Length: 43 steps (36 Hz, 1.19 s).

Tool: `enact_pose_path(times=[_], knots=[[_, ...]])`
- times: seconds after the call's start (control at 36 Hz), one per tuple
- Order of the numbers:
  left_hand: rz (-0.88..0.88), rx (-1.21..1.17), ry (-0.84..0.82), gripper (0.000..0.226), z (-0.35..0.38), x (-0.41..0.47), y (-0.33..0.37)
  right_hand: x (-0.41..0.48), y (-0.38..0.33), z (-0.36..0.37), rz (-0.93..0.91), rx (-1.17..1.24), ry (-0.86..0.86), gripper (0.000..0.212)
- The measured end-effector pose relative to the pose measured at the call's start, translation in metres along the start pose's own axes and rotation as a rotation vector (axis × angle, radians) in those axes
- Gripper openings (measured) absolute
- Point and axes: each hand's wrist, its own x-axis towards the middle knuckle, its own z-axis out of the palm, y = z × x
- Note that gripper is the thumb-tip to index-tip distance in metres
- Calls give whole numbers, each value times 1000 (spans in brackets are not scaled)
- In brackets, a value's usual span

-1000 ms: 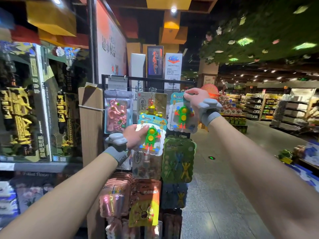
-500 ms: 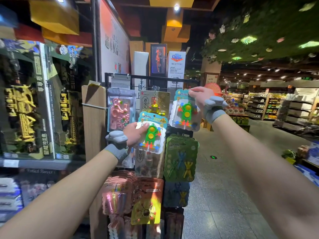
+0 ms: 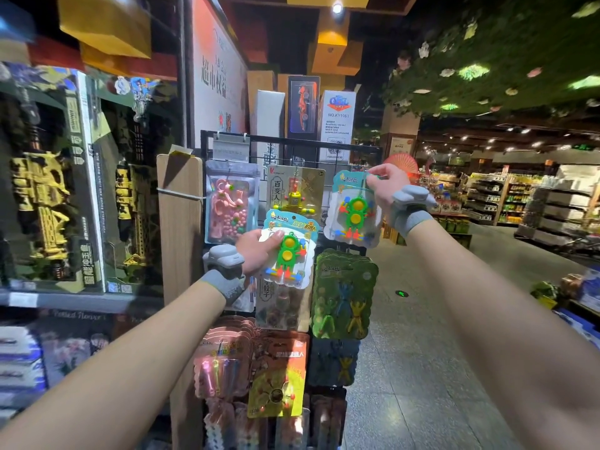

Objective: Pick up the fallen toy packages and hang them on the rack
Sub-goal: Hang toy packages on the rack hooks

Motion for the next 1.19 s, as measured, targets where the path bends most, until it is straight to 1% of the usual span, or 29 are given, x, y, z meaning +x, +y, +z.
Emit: enact_pose_path(times=[0.14, 0.22, 0.28, 0.39, 0.5, 0.67, 0.72, 0.81, 0.83, 0.89, 0.94, 1.0, 1.06, 1.11, 1.19], knots=[[3, -5, -13, 53, -1, 1, 0, 6, -1, -1, 9, -133, 16, 8], [3, -31, -16, 48, -2, 0, 0, 8, -2, 3, 25, -161, 44, 3], [4, -44, -23, 44, -3, -1, 0, 7, -3, 2, 40, -183, 57, 5], [7, -55, -29, 44, -4, -2, 1, 7, -6, 1, 60, -186, 46, 14], [8, -54, -34, 40, -4, -3, 5, 7, -1, -1, 44, -144, 72, 13], [-15, -108, -33, 39, 2, -2, 16, 1, 0, -1, 37, -182, 92, 32], [-9, -157, -37, 33, 7, -1, 20, -2, 1, -2, 45, -197, 101, 36], [-1, -292, -52, 10, 14, -2, 26, -7, 4, -8, 62, -218, 106, 37], [5, -314, -58, 8, 14, -2, 26, -8, 5, -8, 66, -227, 92, 36], [26, -363, -90, 11, 18, -2, 33, -12, 8, -13, 81, -238, 70, 37], [44, -430, -116, 17, 22, -4, 42, -14, 11, -15, 84, -233, 89, 40], [72, -455, -128, 12, 25, -7, 51, -15, 12, -17, 80, -269, 125, 42], [60, -521, -140, 6, 30, -8, 58, -18, 9, -18, 77, -275, 142, 40], [64, -549, -154, 5, 34, -6, 64, -22, 6, -21, 57, -272, 128, 35], [86, -598, -165, 12, 39, -3, 73, -28, 2, -23, 6, -272, 62, 30]])
